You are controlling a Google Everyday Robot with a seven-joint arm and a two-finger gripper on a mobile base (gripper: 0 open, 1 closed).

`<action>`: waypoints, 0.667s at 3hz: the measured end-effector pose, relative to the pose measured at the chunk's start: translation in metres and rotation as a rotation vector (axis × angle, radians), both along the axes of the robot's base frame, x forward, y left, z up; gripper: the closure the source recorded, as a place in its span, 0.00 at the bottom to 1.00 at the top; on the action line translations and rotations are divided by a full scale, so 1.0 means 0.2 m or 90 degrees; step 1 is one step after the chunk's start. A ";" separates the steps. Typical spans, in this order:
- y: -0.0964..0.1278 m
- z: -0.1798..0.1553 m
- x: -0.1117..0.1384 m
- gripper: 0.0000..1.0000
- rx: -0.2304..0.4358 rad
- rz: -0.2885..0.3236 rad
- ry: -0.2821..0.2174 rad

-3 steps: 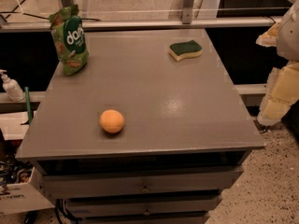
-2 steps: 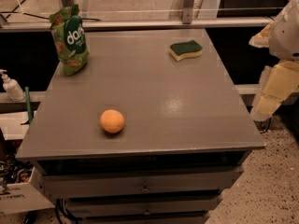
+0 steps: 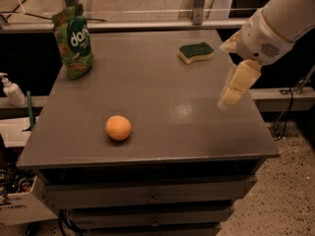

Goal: Pick green rice chip bag

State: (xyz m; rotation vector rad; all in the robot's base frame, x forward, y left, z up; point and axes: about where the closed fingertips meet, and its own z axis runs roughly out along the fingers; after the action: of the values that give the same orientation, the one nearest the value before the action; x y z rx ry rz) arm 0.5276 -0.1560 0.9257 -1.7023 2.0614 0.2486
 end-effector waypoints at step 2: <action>0.36 -0.02 0.31 0.00 0.207 0.037 -0.008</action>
Offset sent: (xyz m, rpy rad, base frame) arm 0.0931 0.1050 0.0104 0.5434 -0.0222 0.0622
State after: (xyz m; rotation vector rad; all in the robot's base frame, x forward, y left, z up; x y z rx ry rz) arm 0.5905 -0.0837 0.9226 -1.5596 1.8441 0.5569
